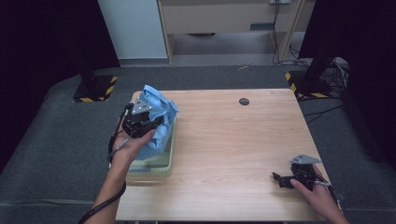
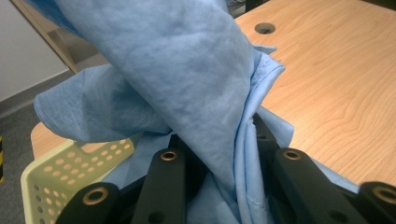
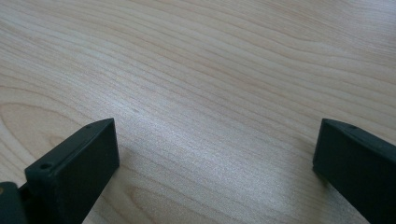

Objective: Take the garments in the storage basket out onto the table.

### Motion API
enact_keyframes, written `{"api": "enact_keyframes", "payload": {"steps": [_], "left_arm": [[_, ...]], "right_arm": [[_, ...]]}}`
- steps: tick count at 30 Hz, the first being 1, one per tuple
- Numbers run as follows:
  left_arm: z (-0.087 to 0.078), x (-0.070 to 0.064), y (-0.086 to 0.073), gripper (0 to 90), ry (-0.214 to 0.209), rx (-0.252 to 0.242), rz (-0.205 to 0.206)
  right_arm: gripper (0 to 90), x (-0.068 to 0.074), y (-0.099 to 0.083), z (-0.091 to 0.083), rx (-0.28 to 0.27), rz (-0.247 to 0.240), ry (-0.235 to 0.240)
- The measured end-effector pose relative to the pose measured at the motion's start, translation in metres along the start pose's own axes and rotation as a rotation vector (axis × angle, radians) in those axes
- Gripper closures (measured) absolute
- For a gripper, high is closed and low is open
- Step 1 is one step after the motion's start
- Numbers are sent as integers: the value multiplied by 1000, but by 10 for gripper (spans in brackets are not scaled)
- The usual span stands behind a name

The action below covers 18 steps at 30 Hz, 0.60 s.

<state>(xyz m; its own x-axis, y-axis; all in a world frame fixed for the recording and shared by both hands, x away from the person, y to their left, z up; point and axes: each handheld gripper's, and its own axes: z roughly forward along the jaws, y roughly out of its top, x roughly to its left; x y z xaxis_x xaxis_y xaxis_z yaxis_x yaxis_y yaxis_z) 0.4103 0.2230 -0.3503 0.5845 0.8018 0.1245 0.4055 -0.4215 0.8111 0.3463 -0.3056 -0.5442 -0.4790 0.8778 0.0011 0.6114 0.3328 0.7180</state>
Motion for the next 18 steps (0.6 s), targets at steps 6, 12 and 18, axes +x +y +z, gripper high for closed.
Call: {"api": "enact_keyframes", "payload": {"steps": [6, 12, 18], "left_arm": [[-6, -10, 10, 738, -14, -25, 11], [-9, -19, 18, 738, -29, -34, 27], [-8, -28, 23, 738, -51, -35, 38]], "right_arm": [[5, 0, 0, 0, 0, 0, 0], [5, 0, 0, 0, 0, 0, 0], [5, 0, 0, 0, 0, 0, 0]]}}
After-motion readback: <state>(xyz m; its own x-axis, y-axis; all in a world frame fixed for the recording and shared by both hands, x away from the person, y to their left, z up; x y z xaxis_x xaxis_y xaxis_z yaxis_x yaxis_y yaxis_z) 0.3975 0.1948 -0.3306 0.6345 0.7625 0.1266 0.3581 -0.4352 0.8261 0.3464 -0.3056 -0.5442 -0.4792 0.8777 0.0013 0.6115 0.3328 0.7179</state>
